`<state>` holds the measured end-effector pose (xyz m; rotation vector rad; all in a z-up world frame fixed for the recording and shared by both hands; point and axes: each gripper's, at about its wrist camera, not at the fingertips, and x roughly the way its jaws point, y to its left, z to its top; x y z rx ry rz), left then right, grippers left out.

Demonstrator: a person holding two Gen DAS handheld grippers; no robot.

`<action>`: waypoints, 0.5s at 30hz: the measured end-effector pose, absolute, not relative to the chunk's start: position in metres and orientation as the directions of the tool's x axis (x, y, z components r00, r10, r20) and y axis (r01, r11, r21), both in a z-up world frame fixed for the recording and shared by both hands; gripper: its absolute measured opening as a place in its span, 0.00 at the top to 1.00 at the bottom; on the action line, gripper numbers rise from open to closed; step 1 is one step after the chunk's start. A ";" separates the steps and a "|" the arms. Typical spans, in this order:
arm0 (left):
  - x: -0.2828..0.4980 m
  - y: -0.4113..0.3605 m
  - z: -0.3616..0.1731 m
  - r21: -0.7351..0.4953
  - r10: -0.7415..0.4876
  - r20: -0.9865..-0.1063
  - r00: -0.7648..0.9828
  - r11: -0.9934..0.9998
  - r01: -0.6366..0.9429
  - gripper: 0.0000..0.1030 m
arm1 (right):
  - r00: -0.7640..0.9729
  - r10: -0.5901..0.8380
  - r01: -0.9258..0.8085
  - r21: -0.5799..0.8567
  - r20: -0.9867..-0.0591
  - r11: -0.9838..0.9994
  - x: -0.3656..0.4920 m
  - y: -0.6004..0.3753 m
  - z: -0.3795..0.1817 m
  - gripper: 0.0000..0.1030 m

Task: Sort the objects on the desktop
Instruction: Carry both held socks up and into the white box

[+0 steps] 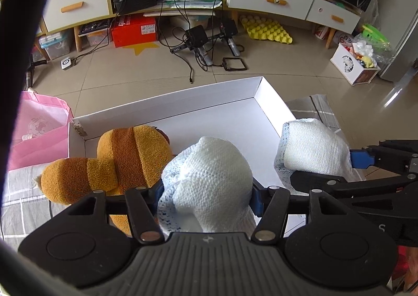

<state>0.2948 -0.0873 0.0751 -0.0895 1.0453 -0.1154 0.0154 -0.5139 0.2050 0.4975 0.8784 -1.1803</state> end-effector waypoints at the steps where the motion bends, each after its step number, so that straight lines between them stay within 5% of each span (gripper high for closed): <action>1: 0.295 -0.087 0.073 -0.132 -0.140 -0.858 0.494 0.990 0.051 0.46 | 0.118 -0.580 0.939 -0.100 -0.806 0.330 0.015 -0.515 0.203 0.41; 12: 0.296 -0.079 0.063 -0.152 -0.146 -0.865 0.480 0.988 0.026 0.42 | 0.088 -0.575 0.943 -0.117 -0.813 0.310 0.015 -0.526 0.192 0.38; 15: 0.297 -0.074 0.060 -0.166 -0.148 -0.862 0.484 0.986 0.006 0.38 | 0.082 -0.587 0.948 -0.119 -0.805 0.296 0.013 -0.528 0.191 0.31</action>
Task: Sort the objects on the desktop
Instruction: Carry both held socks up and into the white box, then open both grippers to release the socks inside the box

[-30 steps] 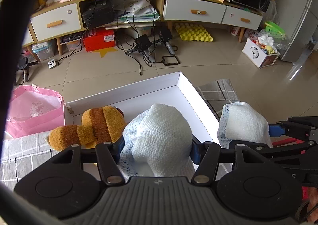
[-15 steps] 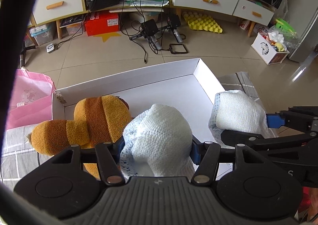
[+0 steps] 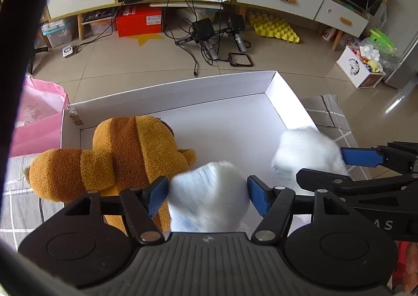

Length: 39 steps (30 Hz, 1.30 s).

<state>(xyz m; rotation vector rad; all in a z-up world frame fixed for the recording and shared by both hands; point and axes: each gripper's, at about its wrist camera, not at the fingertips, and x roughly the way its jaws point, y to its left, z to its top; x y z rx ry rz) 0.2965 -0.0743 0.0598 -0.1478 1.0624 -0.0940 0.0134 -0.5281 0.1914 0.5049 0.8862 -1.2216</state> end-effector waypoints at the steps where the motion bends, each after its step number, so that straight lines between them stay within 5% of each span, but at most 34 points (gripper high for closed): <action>1: 0.296 -0.072 0.059 -0.179 -0.155 -0.860 0.485 0.984 -0.002 0.35 | 0.079 -0.595 0.949 -0.121 -0.800 0.290 0.012 -0.528 0.192 0.22; 4: 0.295 -0.072 0.059 -0.176 -0.160 -0.859 0.487 0.984 0.011 0.32 | 0.090 -0.599 0.952 -0.108 -0.796 0.287 0.007 -0.528 0.195 0.09; 21: 0.246 -0.082 0.102 -0.138 -0.157 -0.819 0.552 0.988 0.075 0.28 | 0.133 -0.637 0.940 -0.107 -0.759 0.325 0.000 -0.468 0.231 0.08; 39: 0.165 -0.097 0.063 -0.025 -0.098 -0.884 0.458 0.986 0.162 0.23 | 0.106 -0.564 0.926 -0.126 -0.819 0.356 -0.012 -0.377 0.197 0.03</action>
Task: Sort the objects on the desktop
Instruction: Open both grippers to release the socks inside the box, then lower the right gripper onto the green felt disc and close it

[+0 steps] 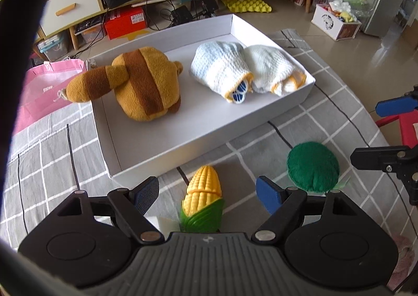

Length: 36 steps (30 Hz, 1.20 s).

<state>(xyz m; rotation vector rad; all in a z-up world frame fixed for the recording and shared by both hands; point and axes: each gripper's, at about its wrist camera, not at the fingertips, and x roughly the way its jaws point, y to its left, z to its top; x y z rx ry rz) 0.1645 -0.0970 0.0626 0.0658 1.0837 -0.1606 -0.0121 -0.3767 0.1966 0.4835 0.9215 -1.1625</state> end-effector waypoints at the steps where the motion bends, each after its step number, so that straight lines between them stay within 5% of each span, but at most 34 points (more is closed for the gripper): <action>1: 0.161 -0.097 0.060 -0.024 -0.098 -0.887 0.451 0.986 0.166 0.23 | 0.104 -0.558 0.927 -0.123 -0.824 0.355 -0.012 -0.377 0.193 0.03; 18: 0.089 -0.122 0.061 0.282 -0.006 -0.853 0.523 0.837 0.469 0.09 | 0.049 -0.492 0.908 -0.166 -0.869 0.384 0.002 -0.394 0.148 0.00; 36: 0.073 -0.163 0.048 0.557 0.139 -0.762 0.632 0.640 0.530 0.07 | 0.042 -0.487 0.899 -0.180 -0.873 0.400 0.008 -0.396 0.142 0.01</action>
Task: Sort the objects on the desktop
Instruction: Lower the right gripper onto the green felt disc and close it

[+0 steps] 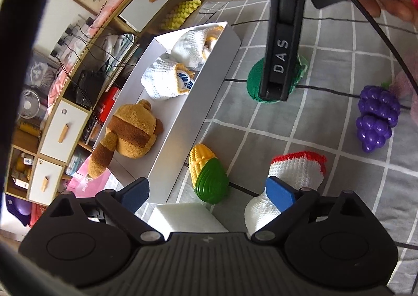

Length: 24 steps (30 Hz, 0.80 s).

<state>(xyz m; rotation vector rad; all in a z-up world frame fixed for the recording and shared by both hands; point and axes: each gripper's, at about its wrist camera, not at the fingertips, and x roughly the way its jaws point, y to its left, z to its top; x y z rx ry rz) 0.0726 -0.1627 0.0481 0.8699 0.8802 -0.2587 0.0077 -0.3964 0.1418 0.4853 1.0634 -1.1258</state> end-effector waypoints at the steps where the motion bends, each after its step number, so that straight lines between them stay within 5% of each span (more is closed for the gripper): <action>1: 0.072 -0.164 0.045 0.586 0.160 -0.746 0.646 0.619 0.523 0.07 | 0.042 -0.486 0.899 -0.179 -0.873 0.400 0.007 -0.397 0.142 0.01; 24: 0.075 -0.165 0.038 0.659 0.267 -0.720 0.640 0.553 0.510 0.00 | 0.000 -0.490 0.858 -0.252 -0.872 0.448 0.022 -0.399 0.130 0.00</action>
